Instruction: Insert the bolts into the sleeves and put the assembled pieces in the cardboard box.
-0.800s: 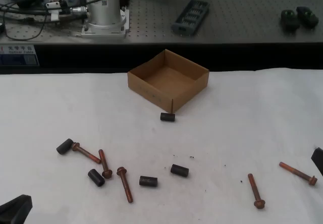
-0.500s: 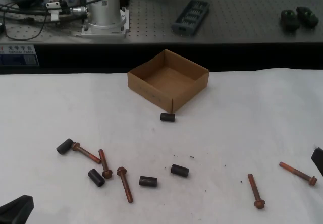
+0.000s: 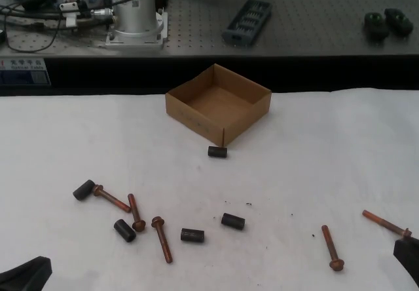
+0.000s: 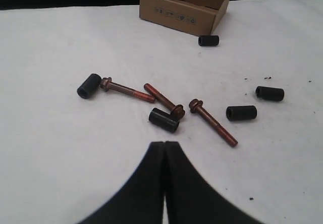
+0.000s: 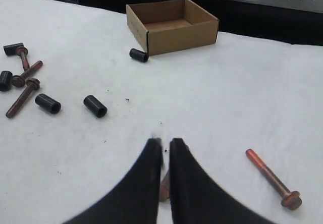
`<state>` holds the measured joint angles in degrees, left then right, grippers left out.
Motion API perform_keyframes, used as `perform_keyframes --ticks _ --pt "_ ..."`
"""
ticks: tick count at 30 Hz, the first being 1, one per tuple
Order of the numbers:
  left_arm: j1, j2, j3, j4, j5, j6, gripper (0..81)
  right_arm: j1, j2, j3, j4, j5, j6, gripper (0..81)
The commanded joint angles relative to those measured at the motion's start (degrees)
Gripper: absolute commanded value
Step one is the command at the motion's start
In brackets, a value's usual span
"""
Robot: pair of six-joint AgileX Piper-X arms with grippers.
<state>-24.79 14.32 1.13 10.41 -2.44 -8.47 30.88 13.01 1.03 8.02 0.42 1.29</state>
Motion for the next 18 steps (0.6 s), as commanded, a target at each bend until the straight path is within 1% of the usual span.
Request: perform_keyframes --ticks 1,3,5,8,10,12,13,15,18 --pt "-0.1 -0.3 -1.1 -0.3 0.4 -6.2 0.7 0.0 -0.3 -1.0 -0.8 -0.4 1.8 5.5" --pt "-0.1 -0.3 -1.1 -0.3 1.4 -6.7 0.7 0.0 -0.3 -1.0 -2.4 -0.4 4.1 5.5" --pt "-0.1 -0.3 -1.1 -1.5 4.9 -6.6 0.7 0.0 -0.3 -1.0 -3.8 -0.4 6.9 5.5" --pt "-0.1 -0.3 -1.1 -4.9 8.0 -7.8 0.7 0.0 -0.3 -1.0 -6.4 -0.4 13.4 5.5" --pt "-0.1 -0.3 -1.1 -7.2 9.6 -11.4 0.5 0.0 -0.3 -1.0 -7.3 -4.0 17.3 5.5" --pt "-0.1 -0.3 -2.4 -8.4 12.9 -12.1 2.0 0.0 -0.3 -3.9 -6.7 -8.0 17.6 5.5" --pt "-0.1 -0.3 -4.2 -8.4 14.0 -12.0 5.0 0.0 -0.3 -5.6 -5.9 -9.2 17.6 5.5" --pt "-0.1 -0.3 -7.9 -8.4 14.6 -12.0 14.3 0.0 -0.3 -10.8 -2.4 -9.3 17.6 5.5" --pt "-0.1 0.9 -15.0 -7.6 12.0 -12.0 28.8 0.0 1.3 -18.8 2.0 -7.7 16.0 5.5"
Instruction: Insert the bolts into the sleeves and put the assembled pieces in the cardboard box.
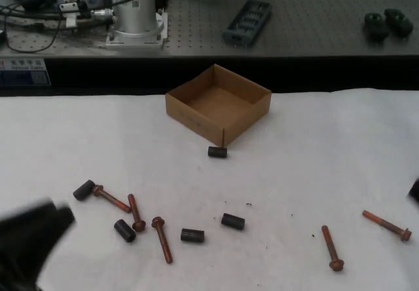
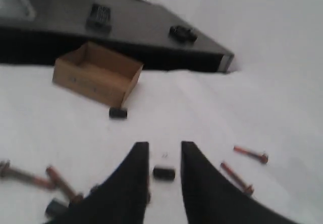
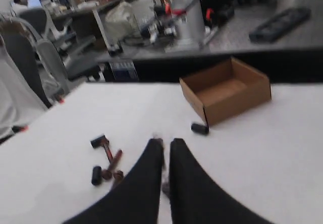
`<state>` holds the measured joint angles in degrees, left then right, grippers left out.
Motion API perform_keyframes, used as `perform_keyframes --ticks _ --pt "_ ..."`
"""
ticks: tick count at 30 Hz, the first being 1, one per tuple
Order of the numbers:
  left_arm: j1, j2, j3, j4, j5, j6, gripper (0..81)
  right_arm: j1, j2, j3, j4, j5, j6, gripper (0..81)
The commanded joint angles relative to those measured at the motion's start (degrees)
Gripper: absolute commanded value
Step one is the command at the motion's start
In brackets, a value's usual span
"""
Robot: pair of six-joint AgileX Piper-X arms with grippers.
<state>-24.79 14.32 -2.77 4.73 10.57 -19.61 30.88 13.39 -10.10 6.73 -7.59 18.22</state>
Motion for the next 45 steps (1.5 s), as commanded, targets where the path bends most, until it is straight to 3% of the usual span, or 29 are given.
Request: perform_keyframes --ticks 1,5,12,18,22,24,27,28,32,34,39,43,45 --pt "-0.1 2.3 -14.7 -1.1 -1.8 -0.5 31.1 0.0 2.2 -10.5 4.3 1.8 -1.2 5.5" --pt "-0.1 10.0 -26.6 3.8 -3.9 4.3 32.0 0.0 9.5 -20.8 8.7 6.1 -4.8 5.5" --pt "-0.1 32.3 -51.0 30.0 -3.9 12.5 32.0 0.0 29.0 -38.9 31.6 2.7 -11.9 5.5" --pt "0.1 48.2 -60.8 45.3 -5.3 22.3 32.0 -0.2 40.9 -42.3 36.7 6.3 -18.2 5.5" --pt "0.1 53.7 -61.1 46.2 -12.9 26.1 32.0 -0.6 46.7 -42.3 39.6 12.2 -23.1 2.7" --pt "0.1 55.6 -61.1 46.2 -15.4 27.9 32.0 -1.0 49.0 -42.3 40.5 12.2 -22.9 14.8" --pt "0.5 58.5 -61.1 46.2 -15.9 30.3 32.0 -1.6 52.6 -42.3 39.6 12.2 -21.3 39.3" --pt "0.8 59.5 -61.1 45.9 -15.9 30.3 32.0 -1.8 53.6 -42.3 39.1 12.2 -21.4 43.4" --pt "2.6 64.0 -61.1 45.9 -15.4 30.8 32.0 -4.4 57.8 -42.3 38.4 17.8 -23.5 38.4" --pt "3.6 66.1 -61.1 46.3 -14.3 32.4 32.0 -6.7 59.6 -42.3 38.4 17.4 -24.8 34.8" --pt "5.3 71.0 -61.1 44.8 -11.7 31.7 32.0 -9.8 63.5 -42.5 36.9 14.7 -29.9 35.1" --pt "6.6 74.2 -61.1 43.6 -10.6 21.1 32.0 -10.1 65.3 -43.8 35.4 14.7 -29.5 34.9" --pt "7.5 76.0 -61.1 43.6 -6.8 13.7 32.0 -10.1 65.5 -44.2 34.5 14.7 -29.4 34.9"
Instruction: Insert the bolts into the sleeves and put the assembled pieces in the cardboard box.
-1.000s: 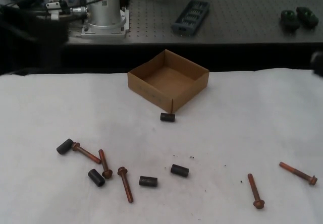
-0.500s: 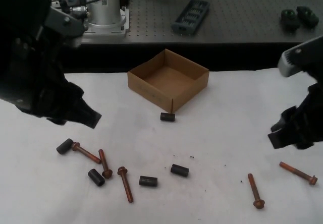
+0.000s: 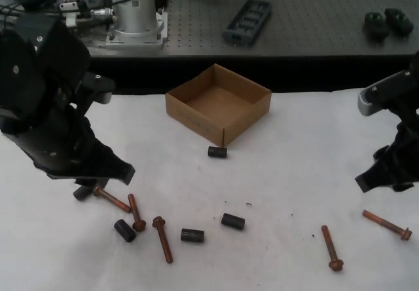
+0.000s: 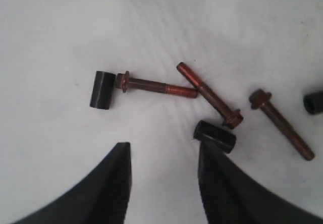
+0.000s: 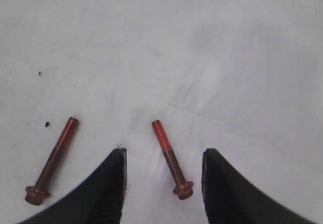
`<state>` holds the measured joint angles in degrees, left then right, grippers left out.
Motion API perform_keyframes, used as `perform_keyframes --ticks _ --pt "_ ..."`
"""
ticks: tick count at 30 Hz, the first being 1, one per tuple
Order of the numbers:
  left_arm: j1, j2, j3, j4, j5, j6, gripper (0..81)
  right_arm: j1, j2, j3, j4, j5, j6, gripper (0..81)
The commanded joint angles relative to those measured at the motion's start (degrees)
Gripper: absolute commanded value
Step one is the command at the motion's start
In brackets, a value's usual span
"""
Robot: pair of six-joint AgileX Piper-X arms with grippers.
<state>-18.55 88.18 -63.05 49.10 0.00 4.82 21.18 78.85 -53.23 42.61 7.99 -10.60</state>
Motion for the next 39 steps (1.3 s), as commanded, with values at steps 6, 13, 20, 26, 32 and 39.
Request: perform_keyframes --ticks 6,13,20,26,32,39 --pt "1.8 7.1 -0.9 -3.4 15.6 -21.9 32.2 -0.4 0.0 -1.2 -3.1 -0.9 -0.5 34.9" --pt "1.8 8.4 -0.9 -7.1 9.5 -32.0 32.2 -0.4 0.0 -1.2 -3.0 -3.4 6.0 34.9" --pt "1.8 8.4 0.5 -13.7 6.6 -41.4 32.2 -0.4 0.0 -1.2 -3.8 -5.5 7.2 34.9" --pt "1.8 8.4 5.7 -20.1 5.3 -46.9 32.2 -0.4 0.0 -1.2 -4.4 -5.8 7.2 34.9" --pt "1.8 8.4 10.1 -27.1 2.8 -49.0 32.2 -0.4 0.0 -1.2 -4.5 -8.0 7.3 34.9" --pt "1.8 8.4 12.4 -32.8 0.0 -51.4 32.2 -0.4 -0.1 -1.2 -4.4 -13.0 8.6 34.9"
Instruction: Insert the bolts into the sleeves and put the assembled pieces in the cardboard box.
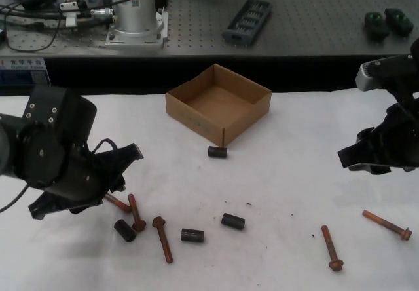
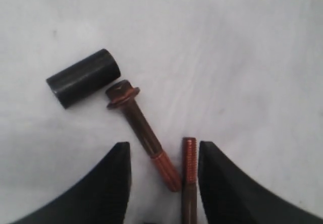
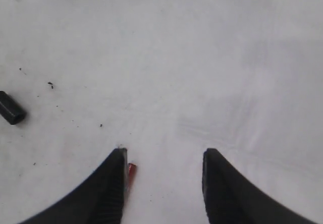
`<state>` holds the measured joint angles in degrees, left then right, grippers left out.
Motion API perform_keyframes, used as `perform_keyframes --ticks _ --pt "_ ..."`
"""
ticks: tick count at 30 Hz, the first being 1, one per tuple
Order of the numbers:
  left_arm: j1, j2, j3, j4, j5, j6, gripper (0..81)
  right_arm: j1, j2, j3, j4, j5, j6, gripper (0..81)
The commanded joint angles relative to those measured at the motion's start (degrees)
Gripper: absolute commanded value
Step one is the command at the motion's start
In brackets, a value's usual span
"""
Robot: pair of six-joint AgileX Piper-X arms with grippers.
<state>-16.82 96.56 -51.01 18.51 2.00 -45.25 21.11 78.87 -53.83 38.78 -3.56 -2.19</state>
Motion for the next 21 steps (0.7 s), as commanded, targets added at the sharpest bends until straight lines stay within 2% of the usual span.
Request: perform_keyframes --ticks 1,7,15,21 --pt "0.0 0.0 0.5 -3.1 -2.4 -1.3 32.2 -0.3 -0.2 -0.6 -0.6 -1.4 0.2 34.9" --pt "0.0 2.1 0.5 -4.5 -2.9 -1.6 32.2 -0.3 -0.9 -0.6 -0.6 -1.4 0.2 34.9" --pt "0.0 7.9 0.4 -7.2 1.3 -3.3 32.2 -0.3 -1.6 -0.6 -0.9 -1.4 0.2 34.9" --pt "0.0 9.3 0.4 -9.7 1.3 -2.8 32.1 -0.3 -1.6 -0.6 -0.7 -1.5 0.2 34.9"
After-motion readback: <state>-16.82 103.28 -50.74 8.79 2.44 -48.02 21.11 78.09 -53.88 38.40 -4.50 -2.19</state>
